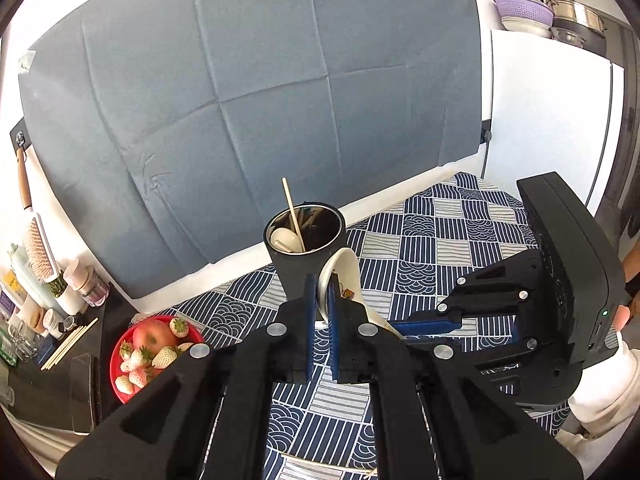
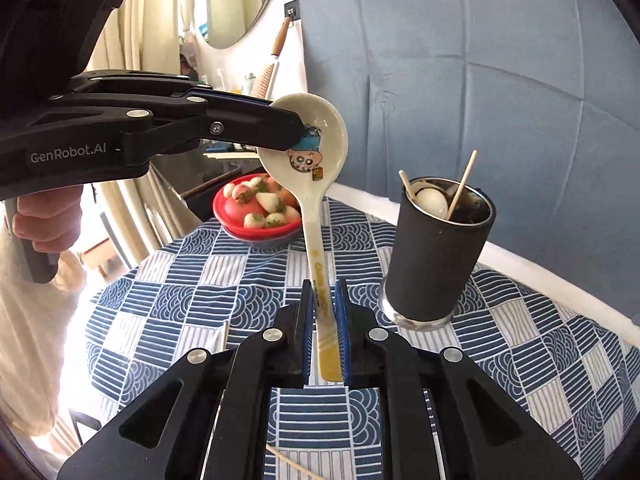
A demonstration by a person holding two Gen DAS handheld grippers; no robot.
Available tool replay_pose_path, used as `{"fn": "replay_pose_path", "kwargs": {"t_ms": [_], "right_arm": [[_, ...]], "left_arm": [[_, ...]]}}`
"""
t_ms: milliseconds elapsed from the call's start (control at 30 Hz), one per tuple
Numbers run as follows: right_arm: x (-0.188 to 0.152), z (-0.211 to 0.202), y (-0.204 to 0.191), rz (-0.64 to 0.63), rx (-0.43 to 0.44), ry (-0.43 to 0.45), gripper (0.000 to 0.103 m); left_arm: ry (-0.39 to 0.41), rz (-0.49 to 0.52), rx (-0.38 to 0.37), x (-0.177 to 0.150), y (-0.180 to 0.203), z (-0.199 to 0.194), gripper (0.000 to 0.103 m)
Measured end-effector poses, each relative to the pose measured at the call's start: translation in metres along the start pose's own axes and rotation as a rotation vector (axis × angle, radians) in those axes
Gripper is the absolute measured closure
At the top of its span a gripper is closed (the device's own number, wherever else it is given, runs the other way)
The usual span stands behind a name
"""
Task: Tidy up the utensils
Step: 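Lift the cartoon-print spoon with both grippers and carry it over the holder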
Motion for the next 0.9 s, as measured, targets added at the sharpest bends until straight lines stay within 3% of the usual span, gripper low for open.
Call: {"fn": "replay_pose_path", "kwargs": {"t_ms": [600, 900], "right_arm": [[0.049, -0.012, 0.055, -0.013, -0.070, 0.060, 0.094], [0.072, 0.005, 0.064, -0.085, -0.120, 0.088, 0.095]], "left_arm": [[0.052, 0.085, -0.013, 0.071, -0.003, 0.023, 0.097], [0.037, 0.126, 0.011, 0.086, -0.007, 0.043, 0.097]]}}
Point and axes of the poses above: each gripper's, at about its wrist camera, not at the fingertips, and z roughly the way its jaws point, y to its right, x to its top, the point moved 2 cm from there along z, roughly the way its jaws point, and after that the axes turned 8 degrees about z, right-handed, at the moved point
